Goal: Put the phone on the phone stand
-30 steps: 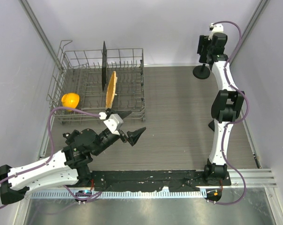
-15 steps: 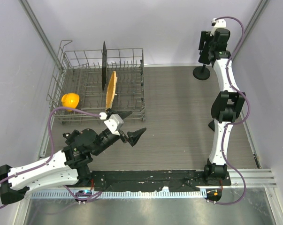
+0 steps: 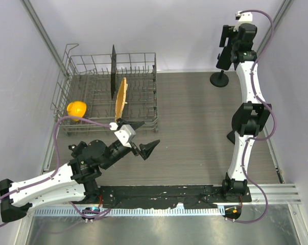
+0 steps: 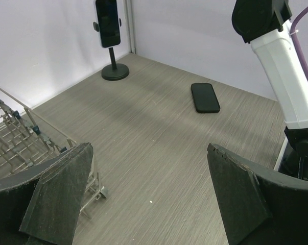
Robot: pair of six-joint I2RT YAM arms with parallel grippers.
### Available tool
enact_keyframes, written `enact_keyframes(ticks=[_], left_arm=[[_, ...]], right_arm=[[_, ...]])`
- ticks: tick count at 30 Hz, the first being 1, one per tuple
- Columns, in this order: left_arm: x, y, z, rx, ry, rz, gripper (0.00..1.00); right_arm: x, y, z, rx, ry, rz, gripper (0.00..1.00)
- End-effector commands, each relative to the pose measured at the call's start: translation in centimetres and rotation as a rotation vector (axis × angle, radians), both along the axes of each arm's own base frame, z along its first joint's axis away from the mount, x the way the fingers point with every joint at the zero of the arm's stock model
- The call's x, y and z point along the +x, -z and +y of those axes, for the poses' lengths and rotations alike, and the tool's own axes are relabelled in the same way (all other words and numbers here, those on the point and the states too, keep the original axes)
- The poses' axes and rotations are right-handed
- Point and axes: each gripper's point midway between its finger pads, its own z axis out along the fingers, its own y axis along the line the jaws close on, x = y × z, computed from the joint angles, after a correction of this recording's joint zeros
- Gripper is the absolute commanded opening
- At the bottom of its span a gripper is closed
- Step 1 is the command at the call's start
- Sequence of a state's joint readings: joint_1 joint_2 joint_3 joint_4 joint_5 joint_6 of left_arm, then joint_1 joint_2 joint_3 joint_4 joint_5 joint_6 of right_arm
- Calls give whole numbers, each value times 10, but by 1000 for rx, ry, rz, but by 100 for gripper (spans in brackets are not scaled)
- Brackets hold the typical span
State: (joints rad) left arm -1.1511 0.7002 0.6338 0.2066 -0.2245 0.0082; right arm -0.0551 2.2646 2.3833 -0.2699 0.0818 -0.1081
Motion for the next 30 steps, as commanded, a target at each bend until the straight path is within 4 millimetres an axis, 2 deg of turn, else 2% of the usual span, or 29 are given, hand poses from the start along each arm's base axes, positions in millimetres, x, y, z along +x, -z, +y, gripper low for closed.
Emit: enact_keyframes(ticks=[1,3,4,5,6,7,8,10,11,12,13,14,15,16,17,18,19,20,21,22,23,25,26,28,29,30], left_arm=[[-2,-24,1,-54,4,-20,98],[-1,-25,2,-53,-4,-18,99],[0,-26,3,-56,-8,-19,99],[0,-26,4,-56,-14,-18,99],[1,-27,6,-58,-19,-19,99],[1,-28,7,-61,-24,-21,99],[2,-28,8,-60,-30,-21,99],[3,-30,10,-58,-40,-23,99],[4,-31,11,-60,-49,-22,99],[4,-32,13,-61,-56,-23,99],[5,-33,13,-62,-59,-23,99],[5,-35,15,-67,-66,-24,99],[7,-35,16,-68,-78,-20,99],[8,-33,17,-61,-85,-14,99],[10,-37,18,-64,-99,-12,99],[13,-37,20,-58,-122,-3,99],[15,-31,20,-32,-133,9,99],[19,-32,19,-25,-151,18,99],[21,-31,20,-14,-167,23,99],[26,-26,22,7,-199,36,99],[29,-26,22,16,-219,41,99],[38,-22,28,31,-281,53,99],[40,-20,27,44,-297,57,99],[48,-22,34,8,-368,100,99],[52,-21,35,7,-401,120,99],[54,-12,41,37,-437,163,99]], right_arm=[[-37,-107,8,14,-18,-194,89],[-47,-109,12,56,-1,-172,89],[-54,-100,16,117,11,-129,89],[-70,-114,20,155,15,-135,89],[-76,-93,28,194,14,-72,89],[-85,-83,35,272,24,-42,89],[-110,-72,42,304,26,-3,89],[-136,-61,66,341,24,19,89],[-162,-41,72,363,38,62,89],[-178,-36,77,366,37,69,89],[-193,-26,93,365,29,89,89],[-209,16,99,367,40,175,89],[-237,4,105,383,18,144,89],[-252,17,119,395,-8,170,89],[-273,56,128,392,-23,253,89],[-295,54,137,429,-64,242,89],[-314,66,159,448,-145,275,89],[-335,109,166,450,-164,363,89],[-346,116,178,483,-210,362,89],[-363,114,190,506,-278,343,89],[-386,142,212,512,-369,418,89],[-405,148,237,548,-460,411,89],[-426,163,261,538,-547,454,89],[-446,182,281,536,-591,504,89],[-462,180,304,519,-662,489,89],[-468,181,313,514,-684,486,89]])
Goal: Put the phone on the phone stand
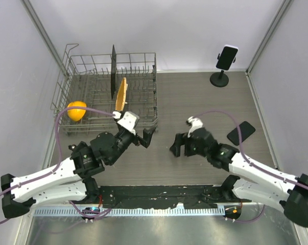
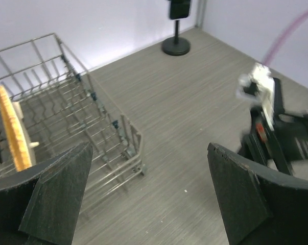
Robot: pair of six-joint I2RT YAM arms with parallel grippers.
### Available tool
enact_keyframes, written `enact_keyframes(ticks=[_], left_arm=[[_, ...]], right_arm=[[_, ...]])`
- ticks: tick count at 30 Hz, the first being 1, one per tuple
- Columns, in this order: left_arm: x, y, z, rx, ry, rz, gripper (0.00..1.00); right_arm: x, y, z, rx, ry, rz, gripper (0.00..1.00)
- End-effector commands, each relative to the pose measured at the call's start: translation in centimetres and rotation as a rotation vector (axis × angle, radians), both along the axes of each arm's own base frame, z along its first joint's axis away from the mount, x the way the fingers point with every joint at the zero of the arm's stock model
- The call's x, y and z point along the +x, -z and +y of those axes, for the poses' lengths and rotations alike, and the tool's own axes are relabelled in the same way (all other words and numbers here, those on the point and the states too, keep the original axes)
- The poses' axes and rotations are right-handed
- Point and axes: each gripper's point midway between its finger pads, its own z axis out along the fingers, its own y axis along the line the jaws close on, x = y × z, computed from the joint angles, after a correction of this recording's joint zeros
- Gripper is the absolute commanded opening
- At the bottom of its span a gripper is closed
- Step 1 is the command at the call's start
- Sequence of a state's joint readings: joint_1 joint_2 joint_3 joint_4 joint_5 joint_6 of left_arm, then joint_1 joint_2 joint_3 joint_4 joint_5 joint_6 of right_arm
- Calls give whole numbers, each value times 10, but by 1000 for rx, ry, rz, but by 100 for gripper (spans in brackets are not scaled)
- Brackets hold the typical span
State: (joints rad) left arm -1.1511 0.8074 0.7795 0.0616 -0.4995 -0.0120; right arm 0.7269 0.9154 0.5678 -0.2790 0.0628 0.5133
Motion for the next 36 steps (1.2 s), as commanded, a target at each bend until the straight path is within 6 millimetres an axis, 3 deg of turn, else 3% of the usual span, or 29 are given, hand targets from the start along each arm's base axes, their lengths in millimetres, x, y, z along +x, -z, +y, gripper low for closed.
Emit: enact_keyframes(ticks=[1,3,5,6,8,9,10,11,12,13,14,15,16,17,18,19,20,21,25,32,36], left_arm=[[16,-24,27,-115,-207,118,99],[15,-13,46,-97,-275,210,97],[11,-25,66,-195,-346,267,95],[1,-25,89,-207,-368,289,94],[-12,-36,114,-344,-382,330,91],[-26,-47,139,-429,-355,324,91],[-33,-49,150,-478,-328,315,90],[-42,-54,154,-520,-272,304,90],[-48,-64,162,-574,-235,270,90],[-59,-68,182,-653,-205,240,90],[-63,-70,189,-684,-192,230,92],[-67,-70,196,-700,-181,223,93],[-70,-71,202,-710,-175,216,93],[-74,-73,208,-715,-168,210,94],[-75,-68,209,-676,-172,222,94],[-79,-74,214,-676,-165,218,94],[-78,-68,210,-617,-167,237,94],[-83,-77,212,-612,-144,235,94],[-88,-82,205,-518,-107,252,94],[-95,-81,186,-453,-21,261,93],[-96,-86,184,-445,-1,243,94]], right_arm=[[-23,-20,67,146,-122,-86,89],[-35,-29,93,193,-190,-112,89],[-39,-45,119,272,-236,-142,89],[-49,-53,133,317,-284,-158,89],[-52,-72,160,470,-297,-190,89],[-56,-81,170,542,-296,-182,89],[-54,-86,180,600,-282,-168,89],[-56,-112,192,750,-268,-148,89],[-55,-96,209,755,-270,-108,89],[-65,-116,228,824,-302,-106,89],[-68,-131,241,903,-305,-84,89],[-71,-111,261,888,-309,-43,89],[-78,-136,280,964,-325,-41,89],[-84,-145,292,1025,-336,-38,89],[-84,-131,308,1039,-326,0,89],[-84,-150,320,1104,-328,-9,89],[-86,-157,328,1144,-325,-4,89],[-85,-159,335,1170,-307,24,89],[-70,-143,373,1156,-219,92,89],[-60,-110,417,1134,-155,238,89],[-58,-111,428,1123,-152,249,89]])
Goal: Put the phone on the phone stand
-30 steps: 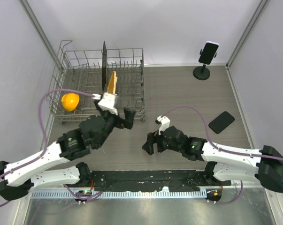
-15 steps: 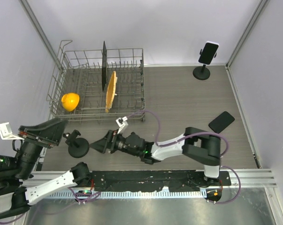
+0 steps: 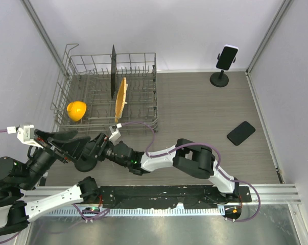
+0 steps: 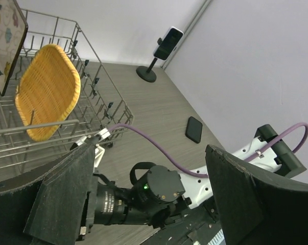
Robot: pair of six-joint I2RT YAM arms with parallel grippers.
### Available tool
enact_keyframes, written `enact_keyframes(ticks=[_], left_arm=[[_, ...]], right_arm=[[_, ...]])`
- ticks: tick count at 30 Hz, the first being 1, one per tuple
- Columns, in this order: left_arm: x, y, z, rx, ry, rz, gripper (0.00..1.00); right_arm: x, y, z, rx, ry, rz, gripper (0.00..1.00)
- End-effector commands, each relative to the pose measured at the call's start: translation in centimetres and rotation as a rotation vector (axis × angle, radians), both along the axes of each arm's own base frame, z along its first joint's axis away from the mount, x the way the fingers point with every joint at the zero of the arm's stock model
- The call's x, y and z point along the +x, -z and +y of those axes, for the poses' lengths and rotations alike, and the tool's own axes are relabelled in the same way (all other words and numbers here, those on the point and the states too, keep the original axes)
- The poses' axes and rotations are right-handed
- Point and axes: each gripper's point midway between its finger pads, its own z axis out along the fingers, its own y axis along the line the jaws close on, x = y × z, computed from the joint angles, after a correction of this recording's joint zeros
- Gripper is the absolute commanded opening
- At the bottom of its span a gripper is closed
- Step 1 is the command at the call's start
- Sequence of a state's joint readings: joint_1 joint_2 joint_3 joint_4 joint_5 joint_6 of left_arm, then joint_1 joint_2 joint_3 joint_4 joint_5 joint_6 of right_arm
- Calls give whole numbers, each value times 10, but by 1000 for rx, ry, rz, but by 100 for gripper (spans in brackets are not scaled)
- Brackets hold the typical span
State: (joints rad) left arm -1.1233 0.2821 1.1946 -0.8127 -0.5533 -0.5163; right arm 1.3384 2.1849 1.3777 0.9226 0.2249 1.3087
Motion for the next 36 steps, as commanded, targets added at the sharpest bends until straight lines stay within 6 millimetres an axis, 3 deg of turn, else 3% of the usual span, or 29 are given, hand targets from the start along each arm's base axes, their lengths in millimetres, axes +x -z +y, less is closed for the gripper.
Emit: enact_keyframes(ticks=[1,3,6,16,19,20,22,23,24,25,26,28,29,31,32,34,35,36], left_arm=[[-5,-6,-5,25,44,-34,94],[-5,-7,-3,29,44,-35,94],[-7,-11,-2,19,52,-50,93],[-4,-12,3,71,27,-51,93],[-5,-15,5,69,26,-46,93],[-6,-15,5,63,26,-47,93],[-4,-14,1,57,29,-48,93],[-4,-13,-2,58,33,-51,93],[-2,-14,-6,56,37,-55,94],[-1,-11,-12,78,49,-55,94],[1,-9,-17,93,54,-52,94],[6,-3,-34,144,74,-40,94],[9,-1,-40,171,75,-41,94],[17,7,-57,225,85,-32,94],[20,11,-64,251,90,-36,94],[29,18,-82,279,93,-43,94],[31,19,-89,288,100,-51,95],[35,14,-97,279,100,-79,95]], right_arm=[[7,-15,9,27,24,49,88],[8,-18,11,32,28,39,88],[10,-16,18,22,28,43,78],[21,-6,27,20,32,89,63],[20,-10,30,41,15,104,49],[19,-9,30,37,11,103,32],[18,-24,23,65,16,80,21],[19,-13,14,45,34,78,9],[19,-19,6,52,47,44,3],[18,-46,-8,83,62,22,0],[20,-25,-25,27,104,19,0],[20,-34,-53,20,156,-29,0],[17,-35,-82,3,184,-32,0],[23,-30,-117,-27,274,-28,0],[21,-28,-150,-40,305,-19,0],[26,-19,-187,-62,390,7,0],[25,6,-211,-119,421,19,0],[23,-10,-233,-92,450,21,0]])
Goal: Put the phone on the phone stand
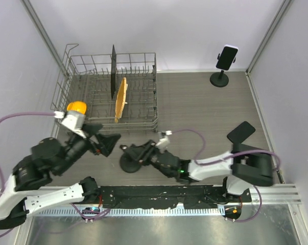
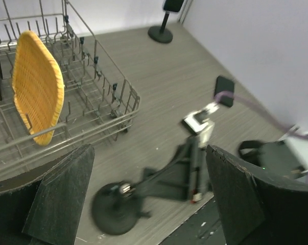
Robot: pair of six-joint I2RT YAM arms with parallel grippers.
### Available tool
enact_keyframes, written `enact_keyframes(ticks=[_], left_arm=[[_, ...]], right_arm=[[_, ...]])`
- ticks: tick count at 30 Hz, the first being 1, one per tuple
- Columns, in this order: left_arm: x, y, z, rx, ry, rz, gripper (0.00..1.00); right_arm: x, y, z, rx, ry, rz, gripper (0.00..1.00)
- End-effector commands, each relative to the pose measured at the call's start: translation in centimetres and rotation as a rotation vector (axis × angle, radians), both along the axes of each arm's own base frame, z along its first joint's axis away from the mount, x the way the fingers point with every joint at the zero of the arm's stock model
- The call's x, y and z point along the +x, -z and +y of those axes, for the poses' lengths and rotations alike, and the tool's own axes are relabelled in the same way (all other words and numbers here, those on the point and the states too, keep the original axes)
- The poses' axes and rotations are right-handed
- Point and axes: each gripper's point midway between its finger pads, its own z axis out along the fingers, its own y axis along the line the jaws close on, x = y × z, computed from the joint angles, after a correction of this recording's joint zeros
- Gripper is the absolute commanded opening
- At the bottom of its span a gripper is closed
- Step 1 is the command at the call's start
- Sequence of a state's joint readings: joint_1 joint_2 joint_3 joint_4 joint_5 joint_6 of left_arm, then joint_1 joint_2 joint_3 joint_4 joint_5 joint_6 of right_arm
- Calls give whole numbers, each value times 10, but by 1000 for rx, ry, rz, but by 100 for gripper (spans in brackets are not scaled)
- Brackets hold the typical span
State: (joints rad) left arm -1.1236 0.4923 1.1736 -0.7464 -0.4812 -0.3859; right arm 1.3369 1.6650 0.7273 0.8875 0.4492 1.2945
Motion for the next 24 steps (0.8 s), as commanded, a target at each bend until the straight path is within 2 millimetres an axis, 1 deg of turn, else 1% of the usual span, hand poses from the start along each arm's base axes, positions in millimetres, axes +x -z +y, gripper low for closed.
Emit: enact_keyframes(ticks=[1,2,3,4,5,6,7,8,9,10,11,12,13,15,16,17,18,20,21,22,24], left_arm=[[18,4,-46,57,48,-63,95],[21,4,-54,68,55,-72,95],[26,1,-64,68,62,-90,95],[32,7,-78,101,65,-83,95],[36,8,-87,111,68,-85,94],[42,2,-92,103,54,-106,93],[48,1,-98,104,42,-111,92],[55,8,-109,129,34,-105,90],[60,3,-114,120,29,-124,88],[62,1,-120,134,41,-139,87],[67,5,-128,155,49,-137,84],[68,6,-134,159,68,-144,82],[63,11,-145,165,133,-151,82],[62,17,-154,163,177,-168,78],[61,33,-156,179,195,-155,77],[59,38,-159,169,222,-153,76],[58,47,-159,156,233,-161,76],[56,47,-158,118,257,-189,76],[56,57,-156,122,265,-185,77],[54,59,-157,123,284,-184,78],[45,65,-164,151,362,-180,79]], right_arm=[[21,-29,-95,51,287,-38,0],[21,-11,-115,10,318,-29,0],[20,-24,-133,35,341,-30,0],[24,-21,-149,25,399,-31,0],[24,-13,-163,9,419,-31,0],[25,-9,-173,-10,445,-33,0],[28,-21,-187,31,486,-33,0],[29,-18,-196,20,508,-41,0],[30,-18,-203,8,526,-50,0],[31,-24,-210,31,546,-49,0],[34,-24,-218,29,588,-46,0],[36,-22,-222,20,605,-44,0],[37,-21,-225,35,622,-30,0],[38,-21,-229,41,642,-25,0],[38,-21,-228,45,642,-21,0],[39,-19,-227,43,641,-20,0],[38,-17,-227,44,641,-14,1],[38,-11,-227,50,642,5,6],[38,-9,-227,56,638,14,7],[37,-6,-227,60,636,22,9],[37,0,-228,85,635,50,12]])
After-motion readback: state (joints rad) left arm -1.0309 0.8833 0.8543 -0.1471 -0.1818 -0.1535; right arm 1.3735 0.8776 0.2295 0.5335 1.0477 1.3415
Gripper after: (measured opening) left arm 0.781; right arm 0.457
